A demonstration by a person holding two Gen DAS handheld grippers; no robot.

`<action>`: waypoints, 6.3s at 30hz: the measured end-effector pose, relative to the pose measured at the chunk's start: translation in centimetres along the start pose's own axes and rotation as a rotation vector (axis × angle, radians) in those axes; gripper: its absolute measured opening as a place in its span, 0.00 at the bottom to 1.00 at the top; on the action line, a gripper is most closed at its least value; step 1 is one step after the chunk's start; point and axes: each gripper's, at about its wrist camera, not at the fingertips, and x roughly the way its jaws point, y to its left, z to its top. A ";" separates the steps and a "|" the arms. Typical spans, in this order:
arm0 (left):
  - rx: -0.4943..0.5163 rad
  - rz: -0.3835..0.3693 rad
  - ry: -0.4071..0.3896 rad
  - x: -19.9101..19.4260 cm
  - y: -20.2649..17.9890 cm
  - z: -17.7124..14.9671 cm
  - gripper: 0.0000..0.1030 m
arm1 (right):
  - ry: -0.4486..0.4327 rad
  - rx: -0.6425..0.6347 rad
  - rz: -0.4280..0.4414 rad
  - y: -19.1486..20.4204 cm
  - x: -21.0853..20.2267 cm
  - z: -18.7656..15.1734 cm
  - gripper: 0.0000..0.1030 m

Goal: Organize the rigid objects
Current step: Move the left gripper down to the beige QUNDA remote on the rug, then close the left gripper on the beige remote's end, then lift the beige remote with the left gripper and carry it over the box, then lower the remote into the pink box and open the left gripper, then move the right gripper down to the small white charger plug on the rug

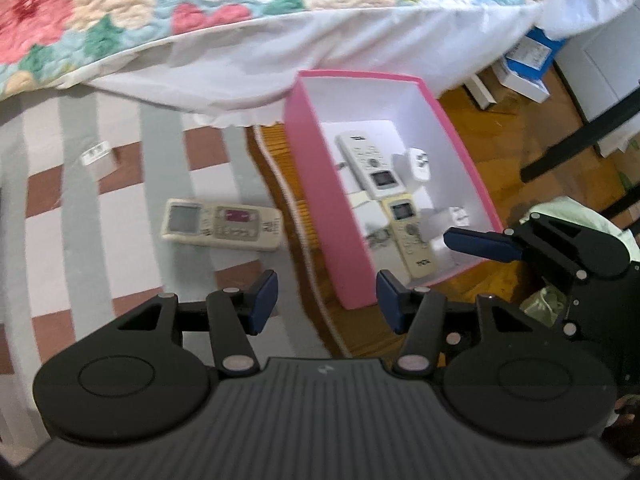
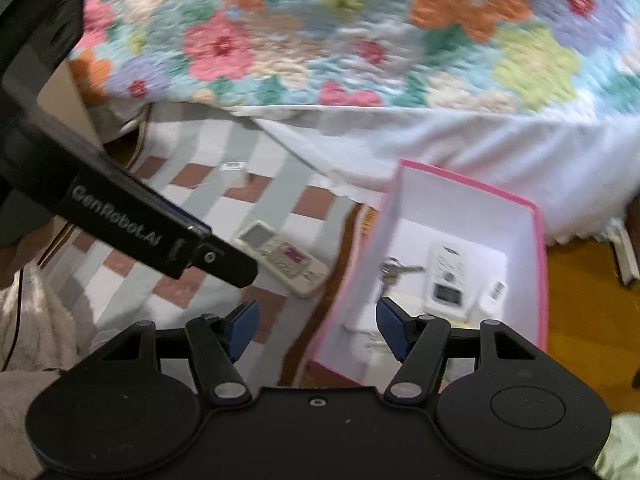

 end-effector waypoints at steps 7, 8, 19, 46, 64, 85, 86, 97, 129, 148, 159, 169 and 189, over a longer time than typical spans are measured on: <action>-0.105 0.043 -0.009 1.0 4.0 -0.3 0.52 | 0.002 -0.183 0.057 2.6 3.9 1.4 0.73; -0.118 0.056 -0.008 1.4 4.6 -0.3 0.52 | -0.006 -0.199 0.063 2.8 4.3 1.4 0.74; -0.247 0.094 -0.017 5.6 10.5 -0.5 0.58 | 0.000 -0.395 0.069 4.0 11.2 3.0 0.77; -0.484 -0.090 -0.092 13.3 18.5 -3.0 0.59 | 0.397 -0.492 -0.061 6.1 24.9 6.0 0.83; -0.558 -0.177 -0.072 13.5 19.3 -4.3 0.43 | 0.267 0.030 0.054 6.0 21.0 3.0 0.60; -0.553 -0.216 0.015 15.0 18.7 -5.5 0.23 | 0.161 -0.013 0.086 7.3 20.1 -1.1 0.56; -0.535 -0.198 0.011 14.8 18.3 -5.5 0.23 | 0.159 -0.002 0.091 7.0 20.1 -1.1 0.56; -0.440 -0.103 -0.001 11.2 15.6 -5.2 0.24 | 0.126 -0.006 0.104 7.5 18.4 -1.5 0.56; -0.084 -0.238 -0.162 -0.4 1.7 3.0 0.24 | -0.164 0.023 -0.074 2.0 1.8 3.7 0.56; -0.065 -0.200 0.064 16.1 -2.6 9.1 0.25 | 0.059 0.287 -0.071 -9.7 11.7 2.9 0.56; -0.007 -0.112 0.109 18.2 -4.4 10.0 0.32 | 0.084 0.415 -0.028 -12.6 15.5 1.1 0.55; -0.014 -0.137 0.114 13.0 -2.9 8.5 0.46 | 0.035 0.286 -0.121 -8.2 9.9 1.3 0.62; 0.065 -0.076 -0.051 -1.0 2.5 4.2 0.59 | -0.018 0.062 -0.094 1.4 1.8 4.4 0.62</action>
